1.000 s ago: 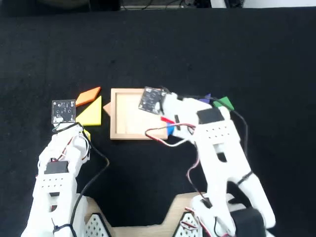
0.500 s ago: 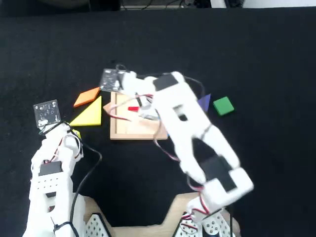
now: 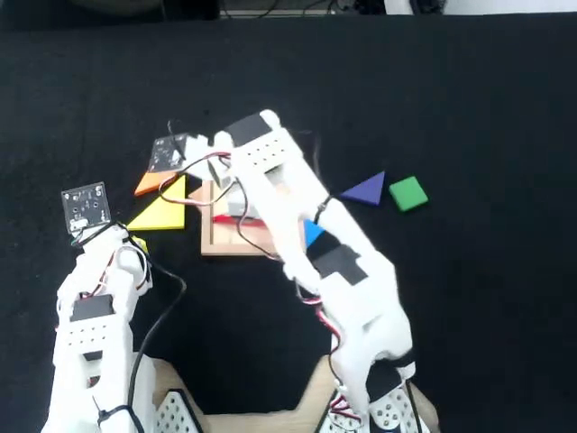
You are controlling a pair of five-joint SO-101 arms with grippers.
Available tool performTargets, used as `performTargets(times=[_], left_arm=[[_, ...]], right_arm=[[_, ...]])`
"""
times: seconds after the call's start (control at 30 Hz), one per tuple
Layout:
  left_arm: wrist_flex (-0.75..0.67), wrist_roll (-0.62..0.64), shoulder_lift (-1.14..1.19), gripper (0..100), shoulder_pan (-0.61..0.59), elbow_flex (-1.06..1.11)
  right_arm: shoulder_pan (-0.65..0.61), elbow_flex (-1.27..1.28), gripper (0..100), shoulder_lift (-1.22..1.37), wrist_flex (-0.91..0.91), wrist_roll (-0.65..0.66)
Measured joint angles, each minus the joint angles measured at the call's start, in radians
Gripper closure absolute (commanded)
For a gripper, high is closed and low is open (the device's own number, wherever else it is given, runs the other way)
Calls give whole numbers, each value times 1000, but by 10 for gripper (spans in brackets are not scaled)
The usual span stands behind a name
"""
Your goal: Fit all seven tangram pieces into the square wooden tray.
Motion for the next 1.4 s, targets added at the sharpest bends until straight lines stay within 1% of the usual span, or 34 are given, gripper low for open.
performTargets(times=[0.3, 0.43, 0.47, 0.6, 0.63, 0.9, 0.97, 1.03, 1.13, 1.27, 1.33, 1.4], left_arm=[[0, 0, 0, 902, 0, 0], [0, 0, 0, 902, 0, 0], [0, 0, 0, 902, 0, 0], [0, 0, 0, 902, 0, 0], [0, 0, 0, 902, 0, 0], [0, 0, 0, 902, 0, 0], [0, 0, 0, 902, 0, 0], [0, 0, 0, 902, 0, 0], [0, 0, 0, 902, 0, 0], [0, 0, 0, 902, 0, 0], [0, 0, 0, 902, 0, 0], [0, 0, 0, 902, 0, 0]], right_arm=[[-83, -11, 987, 12, 78, 0], [-91, -11, 981, 12, 81, 0], [-91, -11, 966, 12, 94, 0], [-91, -11, 823, 12, 137, -26], [-91, -11, 800, 12, 140, -35], [-91, -11, 788, -81, 146, -44], [-77, -11, 788, -89, 123, -43], [-38, -11, 804, -89, 97, -43], [32, -11, 855, -89, 83, -43], [52, -11, 993, -155, 143, -43], [40, -11, 976, -226, 203, -43], [18, 6, 988, -302, 224, -43]])
